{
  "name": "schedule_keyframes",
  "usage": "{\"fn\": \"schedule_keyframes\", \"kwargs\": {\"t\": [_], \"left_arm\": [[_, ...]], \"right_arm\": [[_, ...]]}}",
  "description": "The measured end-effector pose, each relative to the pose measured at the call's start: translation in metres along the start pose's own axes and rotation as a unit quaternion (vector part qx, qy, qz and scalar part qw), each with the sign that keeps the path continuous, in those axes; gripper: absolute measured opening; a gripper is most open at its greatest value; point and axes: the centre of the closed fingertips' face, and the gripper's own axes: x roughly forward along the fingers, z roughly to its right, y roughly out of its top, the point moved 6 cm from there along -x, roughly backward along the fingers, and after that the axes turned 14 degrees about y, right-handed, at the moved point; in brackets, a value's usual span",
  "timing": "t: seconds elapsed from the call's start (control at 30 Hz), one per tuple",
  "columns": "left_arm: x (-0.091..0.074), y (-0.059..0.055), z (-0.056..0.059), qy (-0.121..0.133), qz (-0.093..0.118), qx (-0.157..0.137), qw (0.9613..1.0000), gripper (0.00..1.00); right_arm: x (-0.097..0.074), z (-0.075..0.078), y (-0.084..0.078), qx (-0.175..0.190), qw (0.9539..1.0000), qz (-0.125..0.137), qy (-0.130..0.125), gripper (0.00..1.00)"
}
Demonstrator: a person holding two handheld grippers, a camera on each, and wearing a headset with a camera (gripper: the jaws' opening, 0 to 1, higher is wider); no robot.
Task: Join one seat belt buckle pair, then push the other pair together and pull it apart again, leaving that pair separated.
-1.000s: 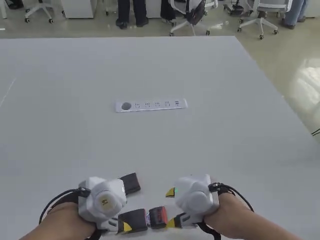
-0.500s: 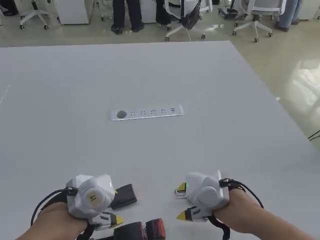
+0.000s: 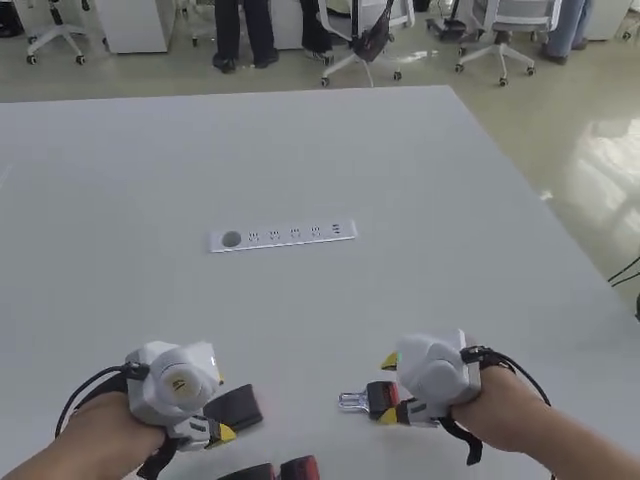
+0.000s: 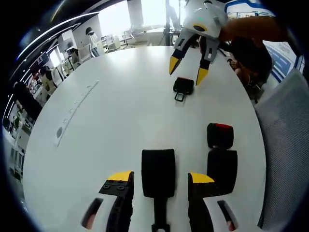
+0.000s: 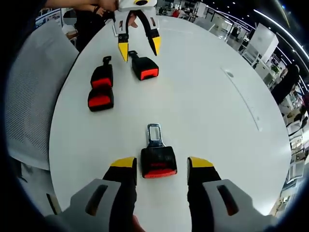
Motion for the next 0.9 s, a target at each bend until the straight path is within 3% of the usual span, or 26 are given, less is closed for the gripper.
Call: {"fn": "schedule_keyframes", "kwargs": {"t": [0.13,0.23,0.43,0.9], "left_arm": [[0.007,-0.007,0.006,-0.013,-0.013,0.026,0.9995,0.46],[0.008,-0.011,0.005,-0.015,-0.018,0.025,0.9994,0.45],[0.015,-0.018,0.004,-0.024,-0.021,0.028,0.9991,0.43],[0.024,-0.018,0.004,-0.055,-0.029,0.062,0.9961,0.37]], "right_arm": [[0.007,0.001,-0.01,0.008,0.9998,-0.008,0.013,0.39],[0.011,-0.004,-0.012,0.006,0.9996,-0.012,0.026,0.39],[0.014,0.001,-0.01,0.006,0.9993,-0.015,0.033,0.39],[0.027,0.006,-0.006,-0.004,0.9968,-0.013,0.079,0.34]]}}
